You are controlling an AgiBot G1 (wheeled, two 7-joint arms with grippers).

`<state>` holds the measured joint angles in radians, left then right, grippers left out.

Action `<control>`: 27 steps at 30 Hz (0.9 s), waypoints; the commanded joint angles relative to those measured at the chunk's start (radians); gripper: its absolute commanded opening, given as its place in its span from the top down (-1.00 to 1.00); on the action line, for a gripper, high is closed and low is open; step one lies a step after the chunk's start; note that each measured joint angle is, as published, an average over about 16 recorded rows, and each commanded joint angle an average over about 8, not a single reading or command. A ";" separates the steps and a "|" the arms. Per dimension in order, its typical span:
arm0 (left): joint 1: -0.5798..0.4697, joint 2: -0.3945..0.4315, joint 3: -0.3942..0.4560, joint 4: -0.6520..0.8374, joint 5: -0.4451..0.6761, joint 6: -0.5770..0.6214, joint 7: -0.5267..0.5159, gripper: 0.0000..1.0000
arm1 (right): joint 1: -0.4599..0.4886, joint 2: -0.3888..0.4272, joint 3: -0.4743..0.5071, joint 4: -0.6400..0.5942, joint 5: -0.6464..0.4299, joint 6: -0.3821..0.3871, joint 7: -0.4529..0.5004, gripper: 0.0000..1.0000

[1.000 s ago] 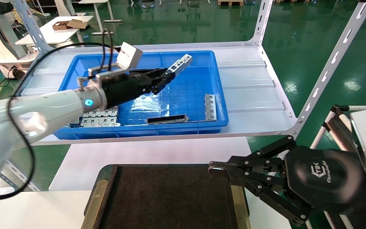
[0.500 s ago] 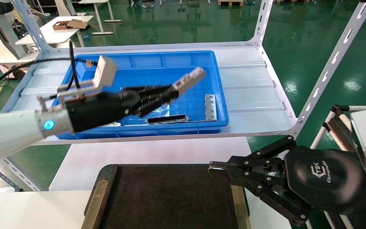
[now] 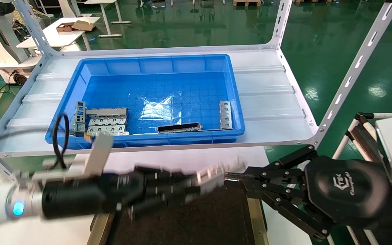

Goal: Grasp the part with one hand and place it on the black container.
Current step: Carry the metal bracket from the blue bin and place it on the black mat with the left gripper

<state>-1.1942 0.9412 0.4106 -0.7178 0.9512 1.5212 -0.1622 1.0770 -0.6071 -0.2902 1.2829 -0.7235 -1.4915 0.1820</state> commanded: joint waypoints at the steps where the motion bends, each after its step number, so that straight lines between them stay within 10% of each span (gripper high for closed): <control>1: 0.064 -0.030 0.001 -0.091 -0.024 -0.013 -0.044 1.00 | 0.000 0.000 0.000 0.000 0.000 0.000 0.000 1.00; 16: 0.507 -0.133 -0.023 -0.527 0.018 -0.509 -0.283 1.00 | 0.000 0.000 -0.001 0.000 0.001 0.000 -0.001 1.00; 27: 0.673 0.016 0.019 -0.612 0.159 -1.003 -0.399 1.00 | 0.000 0.001 -0.002 0.000 0.001 0.001 -0.001 1.00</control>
<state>-0.5320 0.9565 0.4322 -1.3216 1.1091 0.5257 -0.5597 1.0774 -0.6064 -0.2919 1.2829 -0.7223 -1.4907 0.1811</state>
